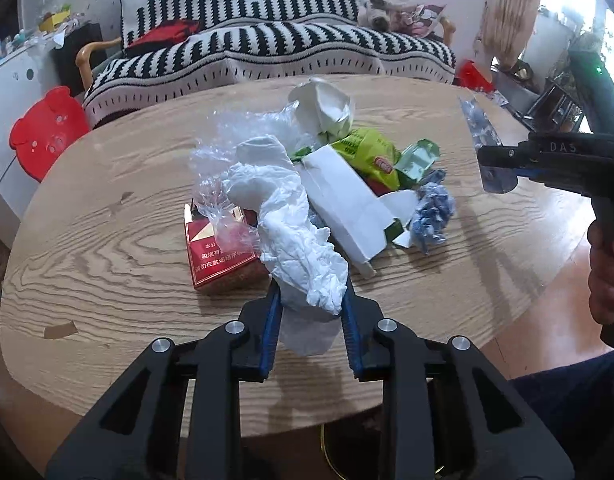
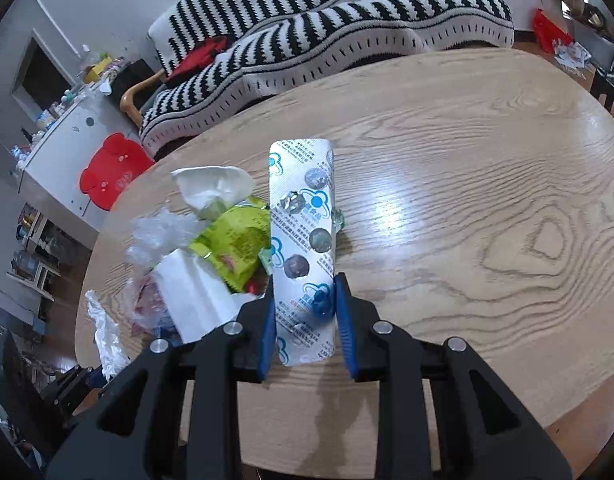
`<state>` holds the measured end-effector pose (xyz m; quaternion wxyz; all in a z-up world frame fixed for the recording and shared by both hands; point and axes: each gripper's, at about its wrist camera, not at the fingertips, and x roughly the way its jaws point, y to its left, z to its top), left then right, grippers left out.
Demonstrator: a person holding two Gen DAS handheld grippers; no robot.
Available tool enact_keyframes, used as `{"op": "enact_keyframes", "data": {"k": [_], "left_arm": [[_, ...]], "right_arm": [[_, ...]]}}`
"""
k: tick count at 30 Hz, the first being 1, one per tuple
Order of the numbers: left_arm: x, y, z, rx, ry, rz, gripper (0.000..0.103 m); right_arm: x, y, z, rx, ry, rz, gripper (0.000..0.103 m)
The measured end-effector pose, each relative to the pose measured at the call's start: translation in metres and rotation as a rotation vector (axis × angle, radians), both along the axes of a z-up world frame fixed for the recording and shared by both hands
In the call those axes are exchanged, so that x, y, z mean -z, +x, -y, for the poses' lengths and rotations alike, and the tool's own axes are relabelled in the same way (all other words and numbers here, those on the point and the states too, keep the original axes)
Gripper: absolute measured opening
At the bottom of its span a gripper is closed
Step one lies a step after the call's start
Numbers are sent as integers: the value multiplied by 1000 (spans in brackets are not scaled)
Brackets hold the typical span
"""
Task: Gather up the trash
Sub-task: 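Carry the tissue and blister pack over the bin and release both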
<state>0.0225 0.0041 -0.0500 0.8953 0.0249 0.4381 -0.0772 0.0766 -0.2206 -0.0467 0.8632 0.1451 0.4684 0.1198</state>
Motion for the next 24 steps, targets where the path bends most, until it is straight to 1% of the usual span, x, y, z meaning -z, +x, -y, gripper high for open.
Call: {"op": "enact_keyframes", "data": {"k": [5, 8, 13, 16, 20, 22, 24], "left_arm": [[-10, -13, -1, 8, -14, 26, 27], [-17, -23, -1, 25, -5, 45, 27], [-27, -41, -1, 48, -6, 68, 27], [-30, -54, 0, 64, -18, 72, 27], [-27, -71, 6, 96, 3, 76, 27], [-21, -79, 10, 112, 4, 56, 27], [-10, -86, 11, 126, -6, 14, 27]], "right_arm": [[-12, -29, -7, -41, -18, 22, 27], [-16, -47, -11, -69, -26, 23, 27], [-21, -89, -21, -123, -53, 54, 27], [-17, -112, -25, -149, -48, 46, 27], [-9, -138, -33, -188, -69, 40, 27], [-1, -152, -35, -203, -72, 26, 27], [9, -168, -35, -213, -77, 3, 27]]}}
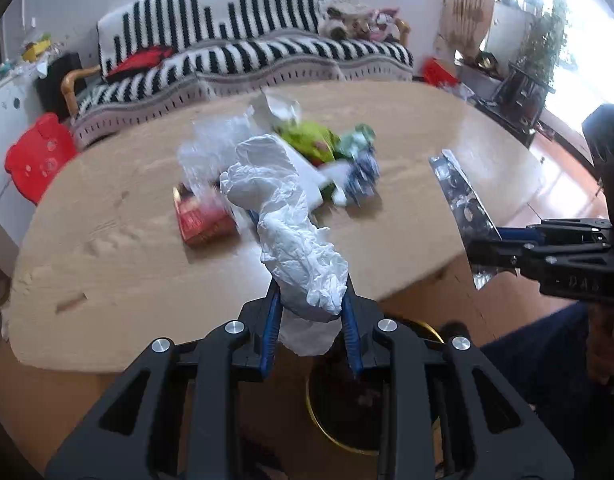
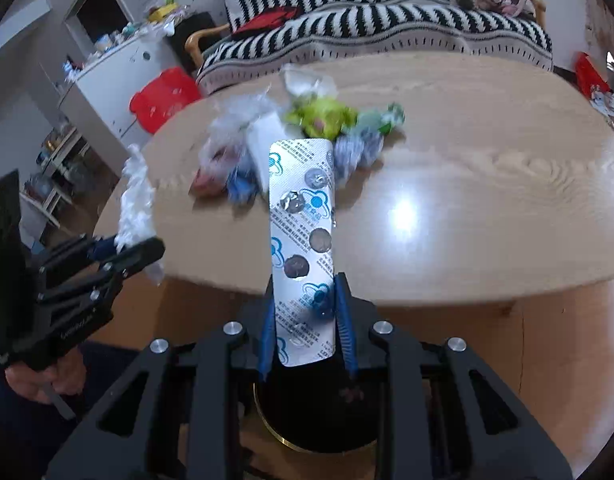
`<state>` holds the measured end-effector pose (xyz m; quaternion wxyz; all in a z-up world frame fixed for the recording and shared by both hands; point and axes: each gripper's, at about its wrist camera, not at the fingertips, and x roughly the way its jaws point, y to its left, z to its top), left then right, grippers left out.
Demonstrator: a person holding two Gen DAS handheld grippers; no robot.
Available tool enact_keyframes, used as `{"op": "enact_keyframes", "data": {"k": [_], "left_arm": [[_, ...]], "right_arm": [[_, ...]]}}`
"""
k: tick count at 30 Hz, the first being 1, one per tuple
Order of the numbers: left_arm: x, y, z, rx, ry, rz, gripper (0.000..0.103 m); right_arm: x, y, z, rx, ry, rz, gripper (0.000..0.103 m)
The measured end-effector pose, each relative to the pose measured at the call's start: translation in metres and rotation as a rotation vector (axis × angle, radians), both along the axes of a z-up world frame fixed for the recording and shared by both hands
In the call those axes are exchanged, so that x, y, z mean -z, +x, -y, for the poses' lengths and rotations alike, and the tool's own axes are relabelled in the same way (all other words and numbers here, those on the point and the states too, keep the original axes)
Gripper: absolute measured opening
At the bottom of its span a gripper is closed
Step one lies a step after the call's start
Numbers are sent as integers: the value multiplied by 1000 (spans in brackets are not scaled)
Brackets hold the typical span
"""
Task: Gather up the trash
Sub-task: 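Carry the tissue and blister pack over the bin and release both, then grasp the red cigarette box with the left gripper while the right grasps the green wrapper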
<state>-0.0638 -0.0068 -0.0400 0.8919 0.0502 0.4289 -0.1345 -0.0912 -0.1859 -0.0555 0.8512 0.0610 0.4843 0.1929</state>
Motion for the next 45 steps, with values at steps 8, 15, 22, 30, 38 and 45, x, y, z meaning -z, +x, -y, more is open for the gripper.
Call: {"op": "enact_keyframes", "data": {"k": [8, 15, 22, 30, 38, 45], "left_arm": [[56, -29, 20, 122, 30, -194, 27], [101, -23, 42, 166, -1, -382, 27], [114, -23, 51, 171, -22, -436, 27], [111, -20, 51, 153, -32, -432, 27], [106, -19, 51, 146, -25, -419, 53], [101, -19, 50, 129, -22, -401, 71]], "right_arm": [[45, -37, 12, -21, -37, -137, 27], [79, -34, 14, -14, 3, -289, 27], [83, -36, 12, -25, 8, -312, 27], [82, -34, 10, -24, 5, -306, 27], [79, -33, 12, -6, 17, -298, 44], [74, -32, 17, 18, 29, -277, 66]]}}
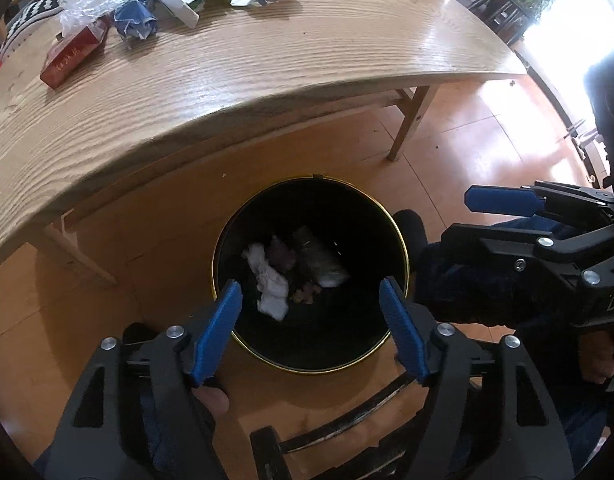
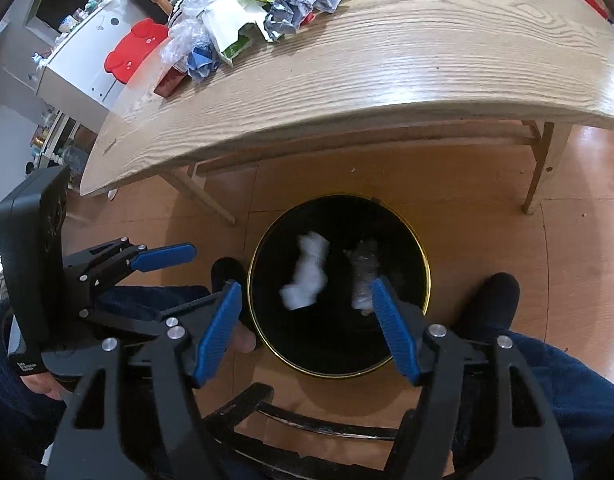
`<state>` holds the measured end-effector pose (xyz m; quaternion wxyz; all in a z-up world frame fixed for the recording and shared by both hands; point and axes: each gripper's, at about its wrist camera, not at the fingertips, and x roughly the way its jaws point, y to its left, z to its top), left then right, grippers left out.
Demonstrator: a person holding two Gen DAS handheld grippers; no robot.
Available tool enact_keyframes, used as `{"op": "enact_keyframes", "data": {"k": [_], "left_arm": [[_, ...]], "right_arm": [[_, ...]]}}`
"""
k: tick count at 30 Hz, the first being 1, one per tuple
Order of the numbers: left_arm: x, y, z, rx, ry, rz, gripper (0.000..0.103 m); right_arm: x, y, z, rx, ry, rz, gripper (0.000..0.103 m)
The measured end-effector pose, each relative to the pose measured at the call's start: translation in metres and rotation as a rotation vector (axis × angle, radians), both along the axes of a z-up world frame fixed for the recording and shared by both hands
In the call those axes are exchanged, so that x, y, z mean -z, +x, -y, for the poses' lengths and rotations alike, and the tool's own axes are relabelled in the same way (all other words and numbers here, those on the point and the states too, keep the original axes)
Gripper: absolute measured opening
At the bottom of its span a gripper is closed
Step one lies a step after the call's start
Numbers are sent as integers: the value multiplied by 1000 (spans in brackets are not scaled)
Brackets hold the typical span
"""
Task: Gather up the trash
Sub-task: 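Grasp the red cigarette box with the left gripper while the right grasps the green wrapper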
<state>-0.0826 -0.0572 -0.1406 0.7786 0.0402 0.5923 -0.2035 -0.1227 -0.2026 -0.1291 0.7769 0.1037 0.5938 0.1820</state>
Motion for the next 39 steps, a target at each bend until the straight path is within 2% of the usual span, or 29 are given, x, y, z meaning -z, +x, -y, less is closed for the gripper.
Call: {"op": "enact_keyframes", "data": {"k": [6, 13, 17, 19, 21, 23, 27, 31, 32, 36, 39], "left_arm": [[-3, -1, 3, 2, 12, 22, 75], [-35, 6, -8, -32, -18, 117, 78], [-69, 24, -32, -115, -75, 185, 82], [-89, 39, -55, -188, -92, 235, 85], [-106, 57, -76, -255, -70, 297, 92], [-113, 73, -91, -315, -5, 334, 92], [-98, 115, -114, -378, 55, 276, 92], [-69, 142, -112, -335, 136, 237, 92], [-63, 144, -111, -337, 133, 224, 92], [-53, 156, -112, -320, 156, 228, 92], [-48, 167, -110, -319, 194, 241, 92]], "right_arm": [[-4, 1, 1, 8, -3, 16, 71], [-35, 10, 9, 50, 20, 114, 71], [-66, 32, 12, 79, 51, 178, 72], [-81, 44, 11, 84, 45, 219, 76], [-94, 59, 8, 97, 32, 248, 77], [-103, 82, 6, 114, 39, 248, 77], [-101, 134, 9, 176, 50, 219, 77], [-85, 192, 19, 262, 42, 175, 77], [-77, 206, 21, 280, 57, 149, 77], [-50, 244, 26, 334, 105, 52, 77], [-32, 266, 23, 352, 104, 11, 77]]}}
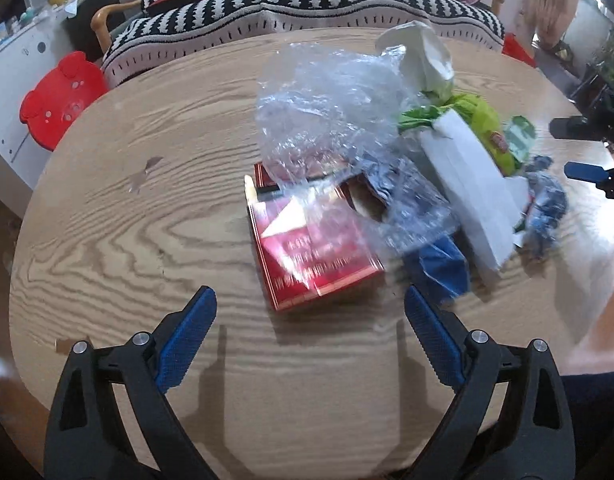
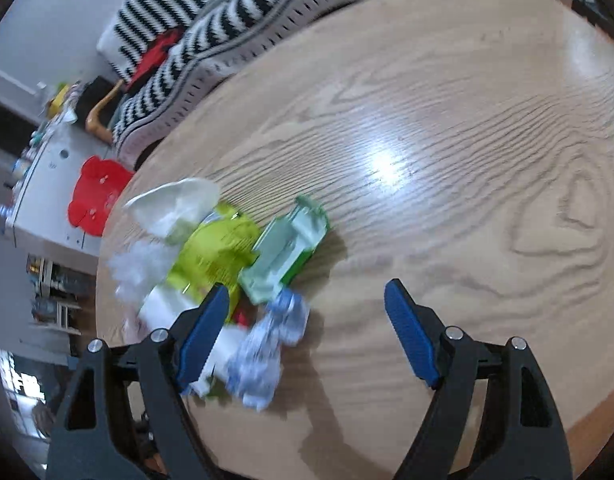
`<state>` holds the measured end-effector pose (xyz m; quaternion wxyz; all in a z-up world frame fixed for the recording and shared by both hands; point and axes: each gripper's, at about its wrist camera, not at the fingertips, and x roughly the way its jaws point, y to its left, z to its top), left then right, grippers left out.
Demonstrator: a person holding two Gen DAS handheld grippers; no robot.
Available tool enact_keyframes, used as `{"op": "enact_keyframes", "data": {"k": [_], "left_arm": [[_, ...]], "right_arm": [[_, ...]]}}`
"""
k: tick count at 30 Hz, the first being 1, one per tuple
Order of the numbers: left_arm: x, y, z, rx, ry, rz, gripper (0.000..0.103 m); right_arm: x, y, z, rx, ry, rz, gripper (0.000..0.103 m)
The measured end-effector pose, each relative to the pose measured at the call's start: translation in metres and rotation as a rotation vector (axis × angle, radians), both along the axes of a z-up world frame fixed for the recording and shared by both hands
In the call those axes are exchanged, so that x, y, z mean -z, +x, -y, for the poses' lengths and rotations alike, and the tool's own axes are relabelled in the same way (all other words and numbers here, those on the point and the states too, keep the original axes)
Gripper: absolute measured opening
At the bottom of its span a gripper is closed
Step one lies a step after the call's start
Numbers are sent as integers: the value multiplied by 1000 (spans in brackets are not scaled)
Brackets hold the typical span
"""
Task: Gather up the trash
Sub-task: 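Grasp the red cigarette box with the left gripper while the right grasps the green wrapper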
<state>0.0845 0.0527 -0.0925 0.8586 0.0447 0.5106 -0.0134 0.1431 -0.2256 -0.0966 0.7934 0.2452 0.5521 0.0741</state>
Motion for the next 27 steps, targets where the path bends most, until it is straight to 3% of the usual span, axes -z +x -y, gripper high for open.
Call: {"op": "enact_keyframes", "data": {"k": [8, 10, 13, 14, 15, 17, 27], "left_arm": [[8, 25, -12, -20, -22, -1, 92], [12, 30, -16, -31, -9, -8, 92], [13, 31, -23, -55, -21, 4, 91], [12, 31, -24, -59, -21, 11, 88], [11, 30, -25, -61, -20, 19, 79], [8, 28, -26, -53, -25, 28, 61], [-15, 15, -47, -105, 18, 88, 60]], "right_arm": [[13, 24, -18, -21, -54, 8, 60], [14, 27, -19, -26, -40, 9, 51], [17, 29, -18, -26, -28, 12, 25], [17, 29, -17, -27, -26, 18, 21], [16, 28, -16, -28, -18, 27, 16], [11, 27, -14, -26, -18, 51, 13], [-22, 15, -1, -11, -21, 141, 12]]}}
